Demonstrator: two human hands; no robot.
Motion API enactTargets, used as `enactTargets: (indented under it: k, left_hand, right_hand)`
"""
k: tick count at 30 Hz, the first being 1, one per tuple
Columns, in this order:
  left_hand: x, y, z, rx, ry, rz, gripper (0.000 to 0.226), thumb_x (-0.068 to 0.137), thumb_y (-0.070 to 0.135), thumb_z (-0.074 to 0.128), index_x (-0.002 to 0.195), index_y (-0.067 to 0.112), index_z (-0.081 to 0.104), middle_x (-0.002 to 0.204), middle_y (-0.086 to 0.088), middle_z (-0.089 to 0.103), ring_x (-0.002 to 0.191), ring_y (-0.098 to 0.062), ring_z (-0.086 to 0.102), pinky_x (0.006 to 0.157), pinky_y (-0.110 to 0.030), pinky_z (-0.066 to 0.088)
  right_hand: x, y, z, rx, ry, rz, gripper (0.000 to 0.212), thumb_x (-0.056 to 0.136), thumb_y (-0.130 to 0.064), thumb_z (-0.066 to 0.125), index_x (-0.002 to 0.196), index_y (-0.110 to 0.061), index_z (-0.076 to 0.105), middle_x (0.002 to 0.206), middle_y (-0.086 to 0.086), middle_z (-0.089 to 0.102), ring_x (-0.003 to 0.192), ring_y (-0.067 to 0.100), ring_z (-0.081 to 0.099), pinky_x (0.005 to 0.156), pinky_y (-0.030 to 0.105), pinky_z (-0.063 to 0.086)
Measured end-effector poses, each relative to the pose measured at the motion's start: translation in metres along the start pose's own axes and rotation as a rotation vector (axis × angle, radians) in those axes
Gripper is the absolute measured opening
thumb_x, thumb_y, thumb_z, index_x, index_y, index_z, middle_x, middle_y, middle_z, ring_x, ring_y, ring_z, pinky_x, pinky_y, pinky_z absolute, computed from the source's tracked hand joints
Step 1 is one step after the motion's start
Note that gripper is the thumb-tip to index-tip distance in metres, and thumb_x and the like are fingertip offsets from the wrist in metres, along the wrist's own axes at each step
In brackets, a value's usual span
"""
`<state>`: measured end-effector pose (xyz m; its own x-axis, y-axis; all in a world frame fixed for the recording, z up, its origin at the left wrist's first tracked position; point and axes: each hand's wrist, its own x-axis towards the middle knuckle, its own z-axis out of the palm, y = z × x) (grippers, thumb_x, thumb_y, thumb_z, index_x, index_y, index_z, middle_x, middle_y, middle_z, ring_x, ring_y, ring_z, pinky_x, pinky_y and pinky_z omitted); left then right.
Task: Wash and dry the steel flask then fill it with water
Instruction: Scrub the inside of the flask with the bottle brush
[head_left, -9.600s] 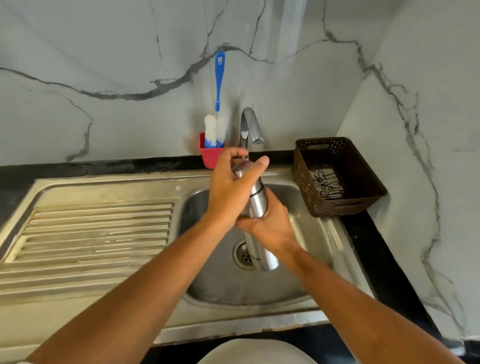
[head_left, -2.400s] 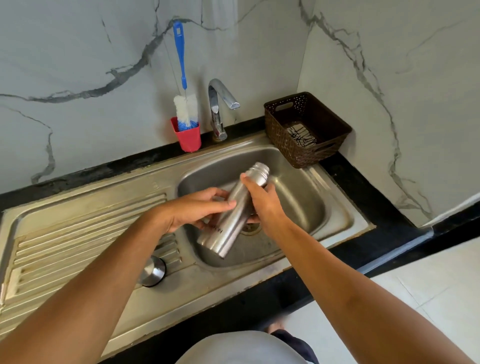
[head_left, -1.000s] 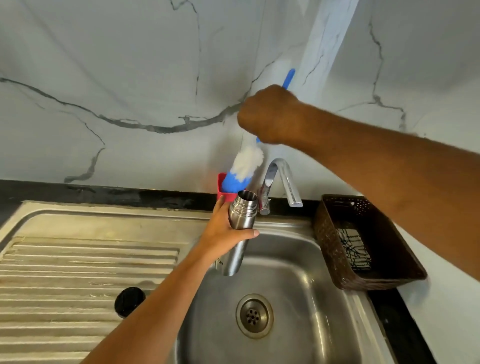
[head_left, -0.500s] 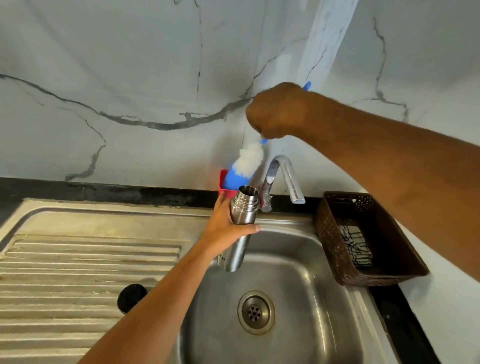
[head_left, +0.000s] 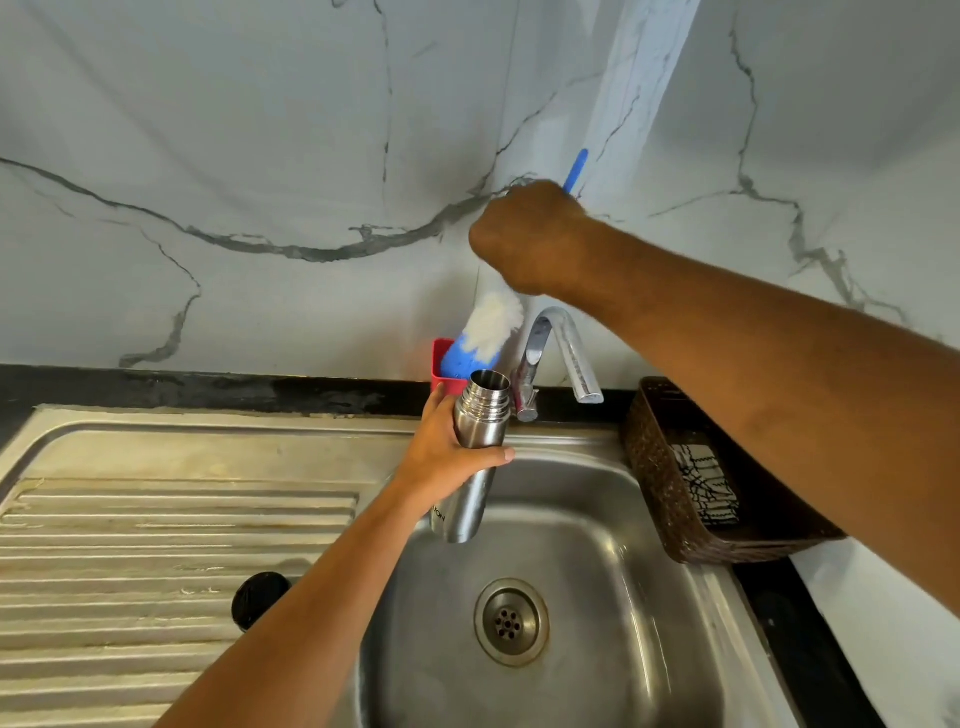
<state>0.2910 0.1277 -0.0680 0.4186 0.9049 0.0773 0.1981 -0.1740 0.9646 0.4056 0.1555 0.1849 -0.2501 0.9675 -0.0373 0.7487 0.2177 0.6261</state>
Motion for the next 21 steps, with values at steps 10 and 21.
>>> enactTargets:
  k: [10, 21]
  left_hand:
    - [0.0, -0.002, -0.002, -0.022, 0.001, -0.004, 0.078, 0.058, 0.034, 0.097, 0.126, 0.042, 0.058, 0.13, 0.013, 0.054, 0.11, -0.008, 0.065, 0.1, -0.043, 0.058]
    - [0.0, 0.002, 0.001, -0.033, -0.011, -0.03, 0.087, 0.061, 0.03, 0.099, 0.135, 0.036, 0.054, 0.137, 0.018, 0.047, 0.116, -0.007, 0.06, 0.105, -0.038, 0.053]
  right_hand:
    - [0.003, -0.014, 0.013, 0.008, -0.075, 0.011, 0.035, 0.094, 0.008, 0.055, 0.069, -0.008, 0.036, 0.072, 0.006, 0.04, 0.079, 0.03, 0.051, 0.066, 0.038, 0.039]
    - [-0.001, -0.021, 0.033, 0.161, -0.233, 0.079, 0.028, 0.093, 0.004, 0.058, 0.071, -0.009, 0.045, 0.074, 0.005, 0.048, 0.059, 0.019, 0.045, 0.052, 0.032, 0.036]
